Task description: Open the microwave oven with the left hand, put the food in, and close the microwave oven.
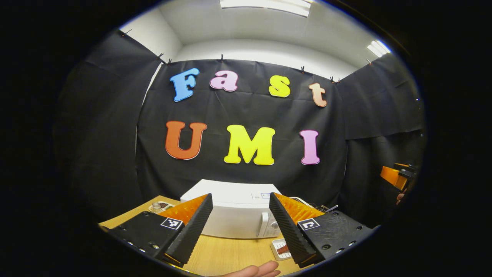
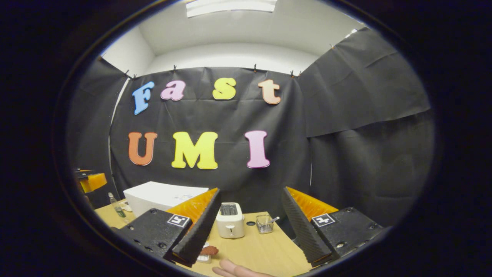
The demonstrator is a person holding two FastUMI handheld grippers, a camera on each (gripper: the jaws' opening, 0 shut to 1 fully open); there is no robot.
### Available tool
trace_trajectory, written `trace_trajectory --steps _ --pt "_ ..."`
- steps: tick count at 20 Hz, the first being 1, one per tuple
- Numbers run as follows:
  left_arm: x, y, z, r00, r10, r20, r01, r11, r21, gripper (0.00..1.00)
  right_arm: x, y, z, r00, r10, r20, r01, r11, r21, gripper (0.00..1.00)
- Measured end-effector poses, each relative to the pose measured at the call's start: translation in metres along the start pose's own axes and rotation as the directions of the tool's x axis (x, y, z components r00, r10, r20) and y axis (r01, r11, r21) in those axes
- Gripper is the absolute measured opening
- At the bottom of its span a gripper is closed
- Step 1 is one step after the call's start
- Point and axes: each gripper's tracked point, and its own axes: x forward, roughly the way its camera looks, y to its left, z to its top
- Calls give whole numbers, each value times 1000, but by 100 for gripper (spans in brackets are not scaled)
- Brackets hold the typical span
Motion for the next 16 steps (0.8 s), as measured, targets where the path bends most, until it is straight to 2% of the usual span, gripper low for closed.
trace_trajectory --steps 1,2,4,6,7,10,11,14,15,16 --pt "6 -3 -4 1000 -5 -2 5 1000 2 93 1 -1 -2 1000 0 0 0 1000 -2 92" --pt "14 -4 -11 1000 -5 -6 5 1000 8 93 1 -1 -6 1000 4 -4 -4 1000 0 100" --pt "31 -14 -31 999 -26 -30 27 999 26 93 4 -1 -15 1000 13 -22 -13 1000 4 100" --pt "48 -33 -52 995 -80 -59 81 997 17 93 8 -1 -26 999 24 -43 -24 1000 9 100" --pt "56 -40 -63 992 -100 -76 101 995 15 93 10 0 -31 998 33 -54 -33 999 13 92" --pt "86 -50 -96 988 -109 -112 113 993 29 93 14 -2 -41 996 47 -75 -45 999 27 92" --pt "96 -56 -113 984 -120 -135 125 992 28 93 15 -4 -43 996 45 -78 -43 999 24 100" --pt "125 -67 -155 968 -153 -201 153 988 -13 93 14 -13 -48 997 23 -74 -21 999 26 100" --pt "135 -67 -168 964 -149 -218 146 989 -30 93 12 -14 -48 997 24 -69 -23 999 26 92" --pt "144 -67 -181 962 -145 -231 139 989 -42 93 10 -15 -49 998 28 -63 -26 999 28 100"
